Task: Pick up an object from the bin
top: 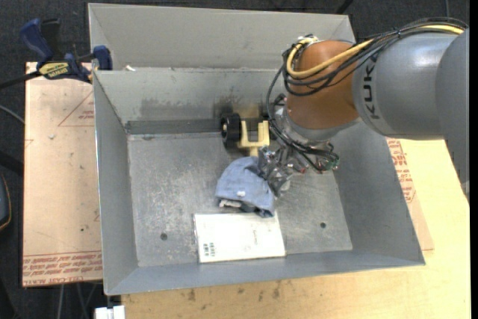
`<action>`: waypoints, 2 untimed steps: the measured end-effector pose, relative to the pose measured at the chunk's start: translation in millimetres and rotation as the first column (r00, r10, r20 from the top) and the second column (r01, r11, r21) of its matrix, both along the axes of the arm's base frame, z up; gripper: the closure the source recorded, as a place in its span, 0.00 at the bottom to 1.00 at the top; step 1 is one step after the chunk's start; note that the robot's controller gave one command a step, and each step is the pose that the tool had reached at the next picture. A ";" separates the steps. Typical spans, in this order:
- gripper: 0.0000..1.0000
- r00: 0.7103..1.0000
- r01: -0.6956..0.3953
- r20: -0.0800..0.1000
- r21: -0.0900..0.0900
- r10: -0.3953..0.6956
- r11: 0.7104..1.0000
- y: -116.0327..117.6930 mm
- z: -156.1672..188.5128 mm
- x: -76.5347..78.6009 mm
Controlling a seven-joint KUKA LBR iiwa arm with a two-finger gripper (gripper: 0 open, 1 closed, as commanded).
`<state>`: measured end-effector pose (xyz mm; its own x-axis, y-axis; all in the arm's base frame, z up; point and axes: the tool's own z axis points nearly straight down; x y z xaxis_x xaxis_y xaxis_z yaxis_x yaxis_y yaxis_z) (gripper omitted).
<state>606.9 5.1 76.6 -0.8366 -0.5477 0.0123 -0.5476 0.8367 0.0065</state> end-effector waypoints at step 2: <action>1.00 1.000 0.000 0.000 0.000 0.000 1.000 0.0 0.9 -0.3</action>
Offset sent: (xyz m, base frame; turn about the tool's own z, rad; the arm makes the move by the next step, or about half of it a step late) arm 0.0000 0.0001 0.0041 0.0000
